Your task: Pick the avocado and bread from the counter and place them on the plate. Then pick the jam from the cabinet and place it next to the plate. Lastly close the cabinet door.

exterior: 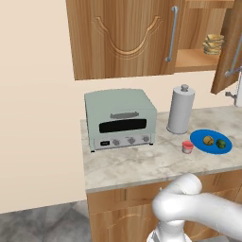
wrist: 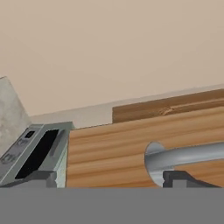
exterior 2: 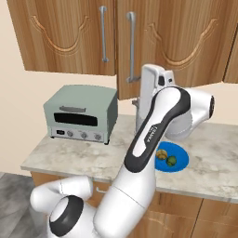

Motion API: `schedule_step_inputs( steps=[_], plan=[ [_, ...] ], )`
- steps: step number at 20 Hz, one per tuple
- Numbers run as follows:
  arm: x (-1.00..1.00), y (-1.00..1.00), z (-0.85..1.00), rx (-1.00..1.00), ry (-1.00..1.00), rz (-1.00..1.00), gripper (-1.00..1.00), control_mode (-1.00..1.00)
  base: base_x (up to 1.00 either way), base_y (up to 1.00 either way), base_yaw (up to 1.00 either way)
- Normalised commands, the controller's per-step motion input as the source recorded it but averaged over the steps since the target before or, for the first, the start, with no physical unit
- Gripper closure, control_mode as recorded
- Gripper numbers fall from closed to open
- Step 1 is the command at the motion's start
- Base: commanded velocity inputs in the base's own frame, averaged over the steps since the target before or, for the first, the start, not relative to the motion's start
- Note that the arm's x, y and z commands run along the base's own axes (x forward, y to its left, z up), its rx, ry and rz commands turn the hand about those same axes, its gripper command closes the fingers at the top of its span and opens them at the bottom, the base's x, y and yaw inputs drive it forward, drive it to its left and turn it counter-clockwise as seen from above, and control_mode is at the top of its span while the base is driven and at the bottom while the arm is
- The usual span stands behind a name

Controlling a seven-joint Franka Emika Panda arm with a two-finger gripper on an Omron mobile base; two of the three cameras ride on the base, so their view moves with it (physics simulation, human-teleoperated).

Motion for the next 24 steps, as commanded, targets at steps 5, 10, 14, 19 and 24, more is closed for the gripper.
schedule_step_inputs(
  steps=[5, 10, 14, 19, 24],
  plan=[
    [0.58, 0.39, 0.0, 0.0, -0.07, -0.04, -1.0, -1.0, 0.0, 0.0, 0.0],
    [0.58, 0.4, 0.0, 0.0, -0.04, -0.06, -1.0, -1.0, 0.0, 0.0, 0.0],
    [0.6, 0.4, -0.03, -0.03, -0.01, -0.07, -1.0, -1.0, 0.0, 0.0, 0.0],
    [0.61, 0.38, -0.06, -0.02, 0.0, -0.08, -1.0, -1.0, 0.0, 0.0, 0.0],
    [0.64, 0.36, -0.1, -0.01, 0.0, -0.07, -1.0, -1.0, 0.0, 0.0, 0.0]
  ],
)
